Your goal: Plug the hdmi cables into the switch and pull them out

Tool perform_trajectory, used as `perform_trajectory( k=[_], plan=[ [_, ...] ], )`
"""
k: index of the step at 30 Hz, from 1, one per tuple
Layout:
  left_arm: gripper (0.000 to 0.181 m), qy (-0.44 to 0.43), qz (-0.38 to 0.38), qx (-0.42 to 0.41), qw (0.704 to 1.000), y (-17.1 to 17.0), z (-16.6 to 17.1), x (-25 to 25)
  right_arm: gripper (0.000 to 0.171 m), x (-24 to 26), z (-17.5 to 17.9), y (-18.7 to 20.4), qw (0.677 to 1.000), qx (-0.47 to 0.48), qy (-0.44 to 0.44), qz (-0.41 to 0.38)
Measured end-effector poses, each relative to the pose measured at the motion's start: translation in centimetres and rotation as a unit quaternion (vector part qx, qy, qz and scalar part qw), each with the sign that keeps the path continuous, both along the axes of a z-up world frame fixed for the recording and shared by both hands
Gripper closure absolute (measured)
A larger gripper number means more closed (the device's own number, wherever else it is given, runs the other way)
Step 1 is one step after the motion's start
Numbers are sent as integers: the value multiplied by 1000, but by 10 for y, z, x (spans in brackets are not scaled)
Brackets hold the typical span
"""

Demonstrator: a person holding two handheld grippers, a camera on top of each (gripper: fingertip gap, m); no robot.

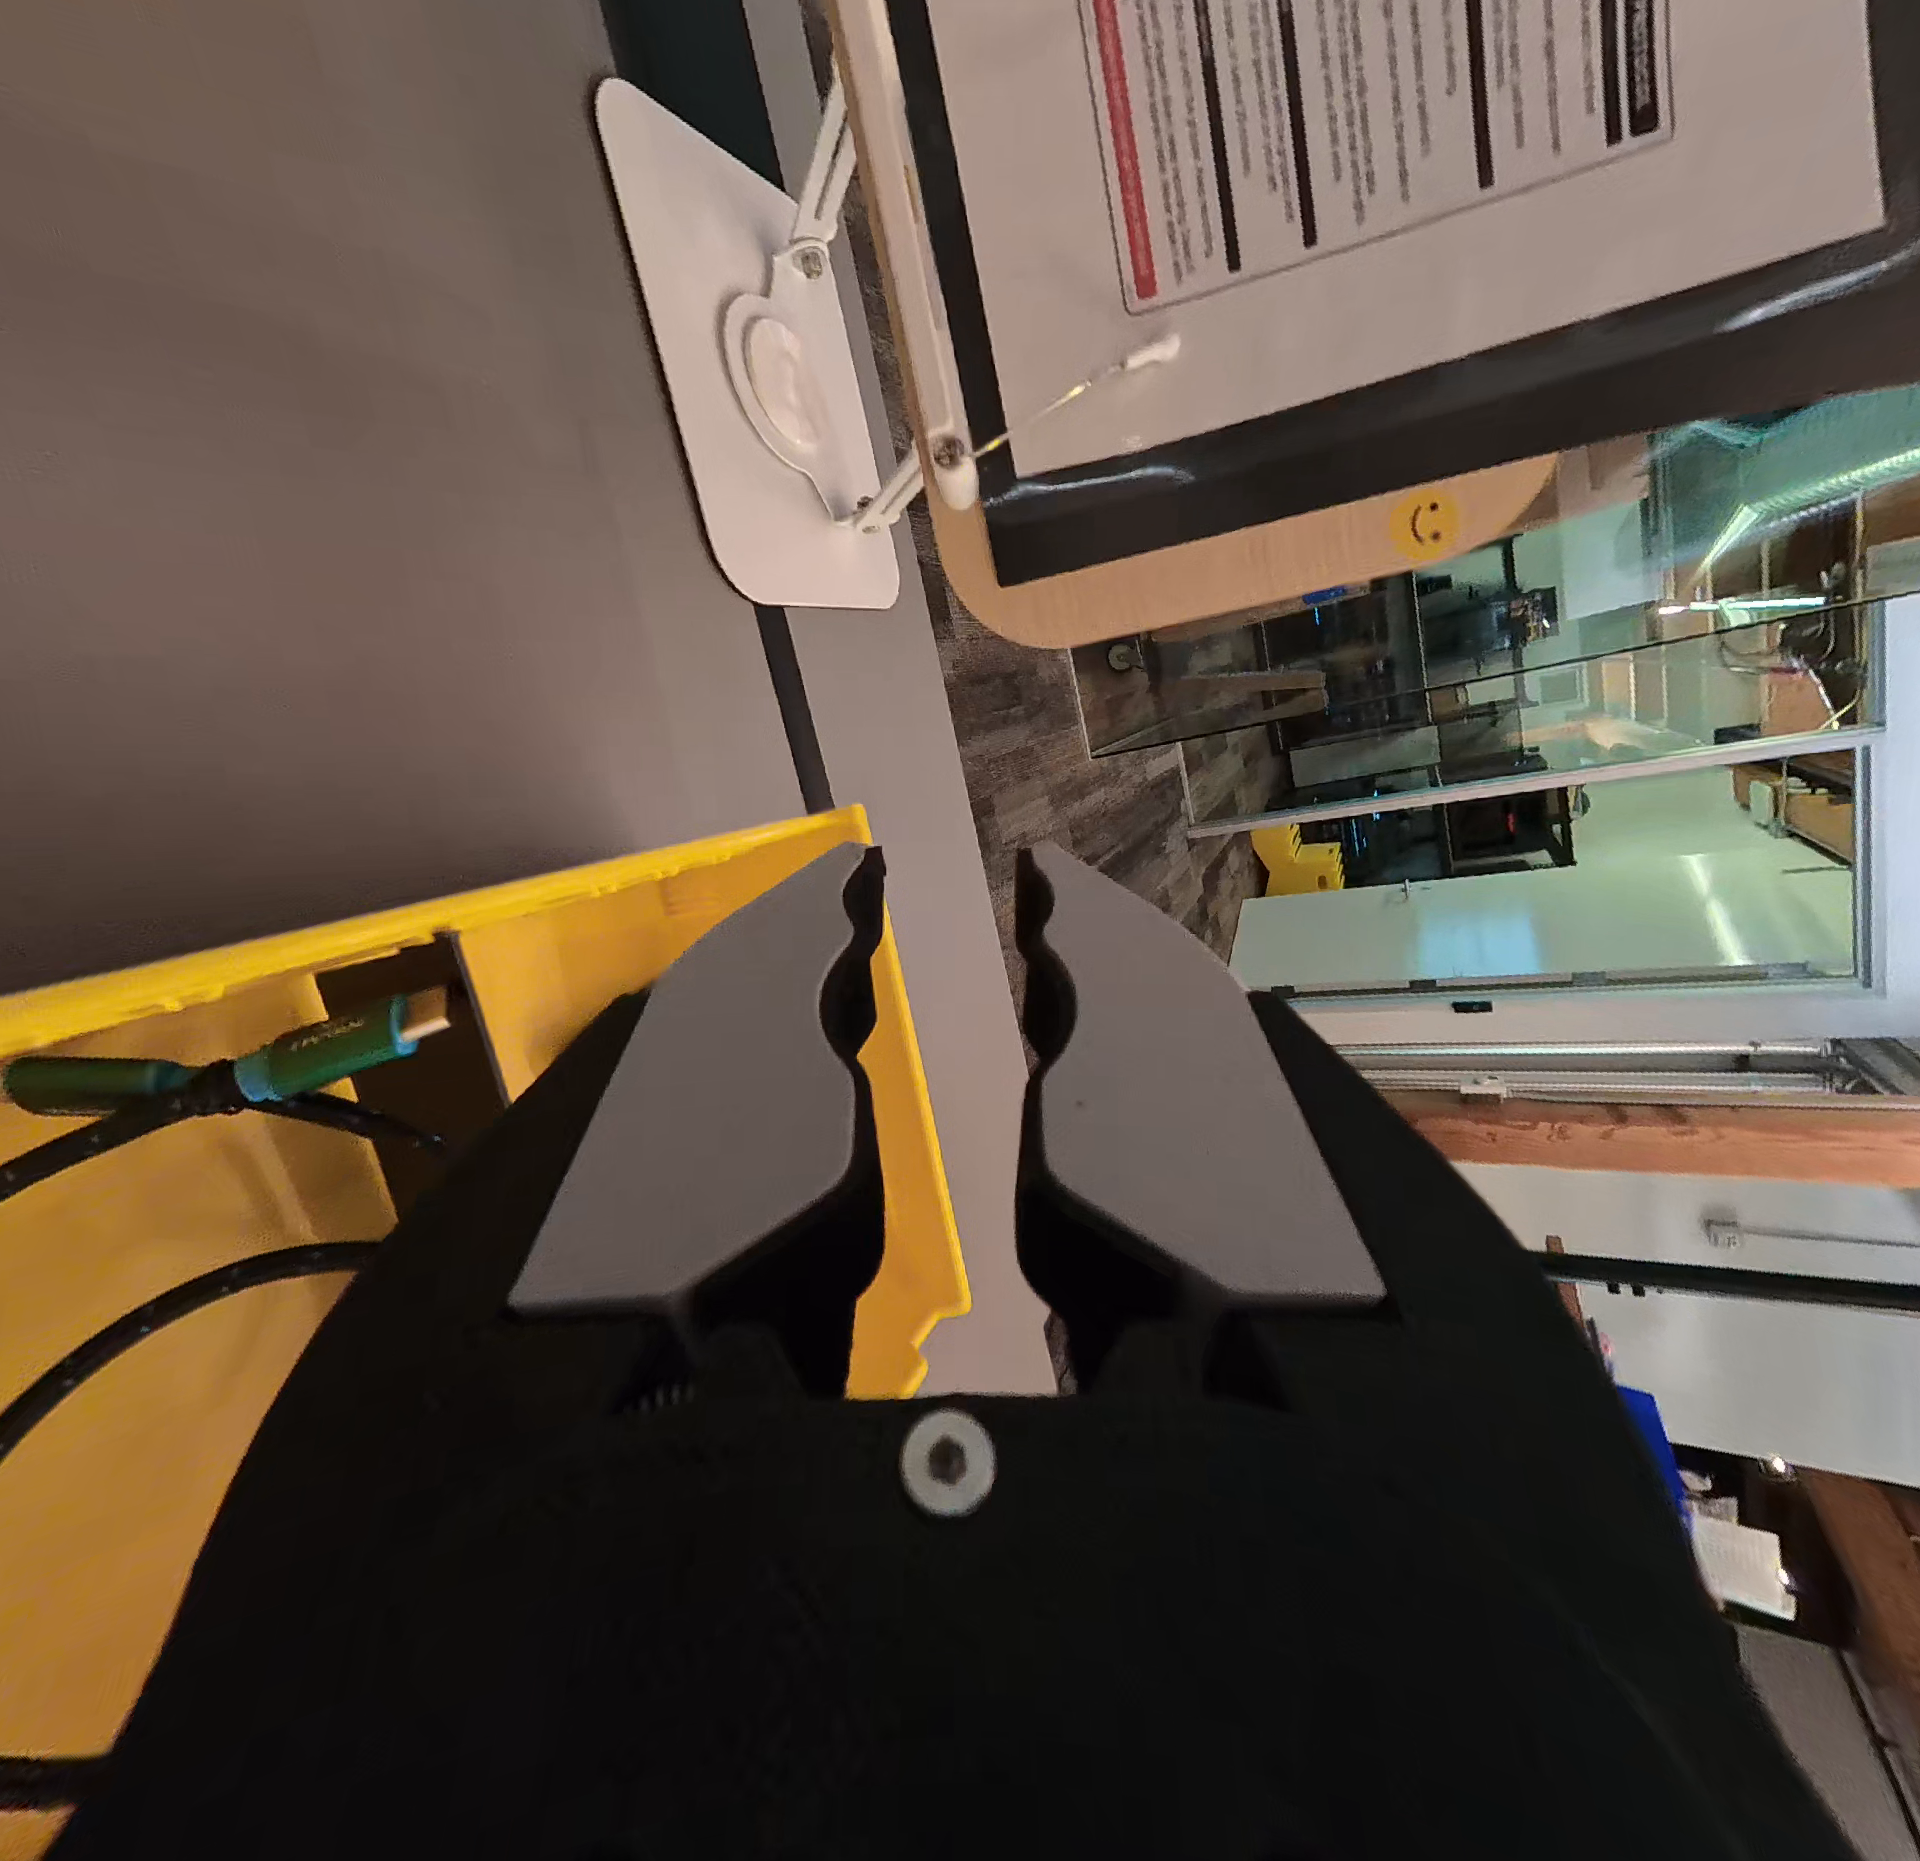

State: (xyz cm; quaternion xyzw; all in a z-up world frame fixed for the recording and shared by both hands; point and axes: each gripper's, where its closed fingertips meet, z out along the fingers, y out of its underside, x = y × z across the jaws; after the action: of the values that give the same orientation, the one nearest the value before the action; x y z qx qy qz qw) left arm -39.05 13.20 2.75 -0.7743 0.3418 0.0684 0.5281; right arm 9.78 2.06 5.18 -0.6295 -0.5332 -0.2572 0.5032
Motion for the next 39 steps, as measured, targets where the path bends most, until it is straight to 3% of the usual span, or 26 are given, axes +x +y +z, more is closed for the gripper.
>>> perform_trajectory(
  k=[6, 10, 12, 16, 18, 28, 35, 39],
  plan=[
    [132, 107, -41, -6, 993, 35, -45, 18, 146, -5, -3, 0, 1000, -7, 0, 9],
    [130, 286, -58, -1, 957, 71, -51, 6, 146, 1, -2, 2, 1000, -8, 10, 6],
    [131, 321, -95, -34, 942, 78, -59, 4, 146, 3, -4, 3, 1000, -12, 9, 5],
    [121, 282, -126, -161, 937, 83, -83, 1, 146, 9, -9, 7, 1000, -20, 4, -5],
    [121, 280, -128, -183, 934, 87, -87, -1, 146, 11, -11, 8, 1000, -23, 4, -6],
    [117, 362, -131, -107, 917, 92, -101, -12, 146, 16, -17, 13, 999, -32, -5, -16],
    [126, 362, -148, -92, 916, 88, -110, -11, 146, 10, -24, 15, 999, -40, -17, -14],
    [133, 398, -145, -123, 897, 86, -123, -24, 146, 10, -28, 17, 999, -45, -21, -16]
  ],
)
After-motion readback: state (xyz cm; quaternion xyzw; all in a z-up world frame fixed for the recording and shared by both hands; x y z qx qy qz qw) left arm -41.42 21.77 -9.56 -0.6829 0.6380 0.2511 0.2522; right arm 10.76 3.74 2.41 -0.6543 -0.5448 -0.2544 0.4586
